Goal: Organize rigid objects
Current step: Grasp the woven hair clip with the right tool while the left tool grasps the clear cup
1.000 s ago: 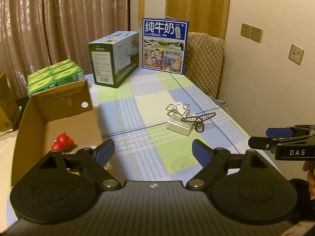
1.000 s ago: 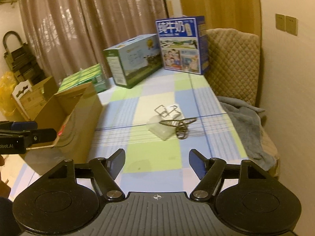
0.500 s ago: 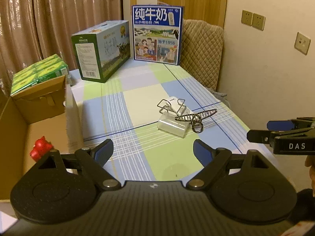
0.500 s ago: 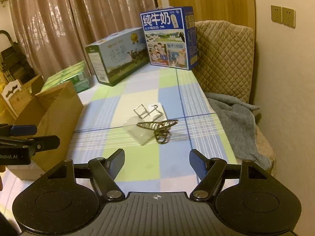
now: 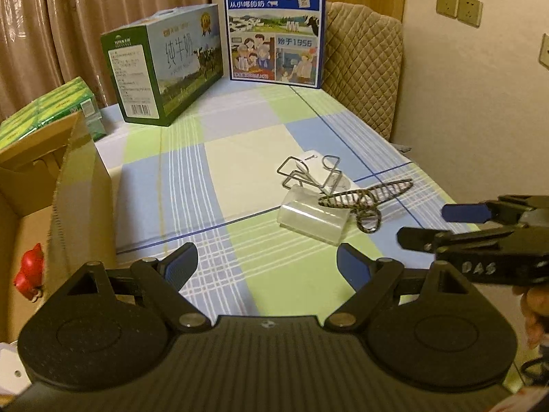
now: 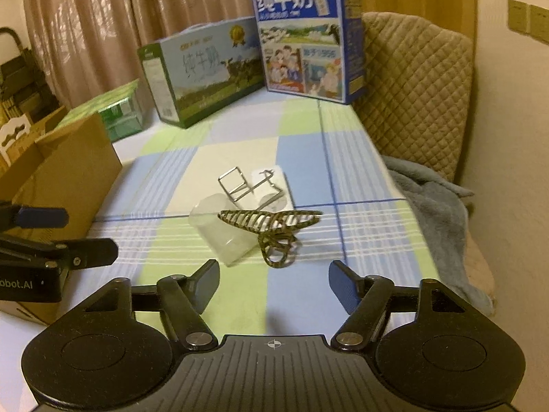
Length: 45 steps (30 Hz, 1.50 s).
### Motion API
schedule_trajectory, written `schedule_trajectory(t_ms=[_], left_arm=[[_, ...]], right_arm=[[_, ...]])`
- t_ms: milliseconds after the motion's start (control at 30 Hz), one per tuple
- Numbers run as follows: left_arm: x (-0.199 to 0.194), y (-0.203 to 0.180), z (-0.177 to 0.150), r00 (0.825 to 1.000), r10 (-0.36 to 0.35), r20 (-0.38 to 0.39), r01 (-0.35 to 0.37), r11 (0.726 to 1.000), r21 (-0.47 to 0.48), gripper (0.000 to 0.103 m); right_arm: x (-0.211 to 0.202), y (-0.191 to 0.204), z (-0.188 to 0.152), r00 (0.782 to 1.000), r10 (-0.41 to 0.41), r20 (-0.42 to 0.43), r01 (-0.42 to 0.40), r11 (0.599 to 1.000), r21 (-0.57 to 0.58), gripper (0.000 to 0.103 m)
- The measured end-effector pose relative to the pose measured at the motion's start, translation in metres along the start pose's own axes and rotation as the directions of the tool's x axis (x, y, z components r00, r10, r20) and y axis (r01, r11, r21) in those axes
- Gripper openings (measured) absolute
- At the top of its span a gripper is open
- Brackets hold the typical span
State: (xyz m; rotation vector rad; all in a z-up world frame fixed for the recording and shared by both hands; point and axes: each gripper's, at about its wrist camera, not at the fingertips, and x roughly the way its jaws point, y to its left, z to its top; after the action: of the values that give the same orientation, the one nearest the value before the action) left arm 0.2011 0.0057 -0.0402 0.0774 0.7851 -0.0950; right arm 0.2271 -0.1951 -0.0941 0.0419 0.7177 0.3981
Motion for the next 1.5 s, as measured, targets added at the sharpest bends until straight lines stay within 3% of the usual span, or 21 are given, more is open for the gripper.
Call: schedule_trajectory(t_ms=[400, 767, 967, 1200, 1500], left_arm=[[0.041, 0.006, 0.002, 1.000, -0.002, -0.013, 0.002, 0.999, -0.040, 0.086], [0.057, 0.008, -0.003, 1.000, -0.015, -0.028, 0.013, 0.999, -0.051, 0.086], [0.064, 0.008, -0.004, 0.999, -0.031, -0.032, 0.028, 0.998, -0.063, 0.086], [0.074, 0.004, -0.003, 0.998, -0.064, -0.026, 0.063, 0.997, -0.052, 0.086], [0.094, -0.011, 0.003, 0.993, -0.122, 0.008, 0.121, 0.992, 0.041, 0.086]], right_arm=[[0.065, 0.004, 0.003, 1.000, -0.007, -0.009, 0.006, 0.994, -0.109, 0.042], [0.086, 0.003, 0.003, 0.999, -0.039, 0.016, 0.042, 0.983, -0.176, 0.041], [0.087, 0.006, 0.004, 0.999, -0.038, 0.022, 0.041, 0.978, -0.204, 0.034], [0.077, -0.002, 0.009, 0.998, -0.046, 0.039, 0.051, 0.987, -0.150, 0.033], [0.065, -0.023, 0.014, 0.997, -0.071, 0.043, 0.073, 0.997, -0.035, 0.033]])
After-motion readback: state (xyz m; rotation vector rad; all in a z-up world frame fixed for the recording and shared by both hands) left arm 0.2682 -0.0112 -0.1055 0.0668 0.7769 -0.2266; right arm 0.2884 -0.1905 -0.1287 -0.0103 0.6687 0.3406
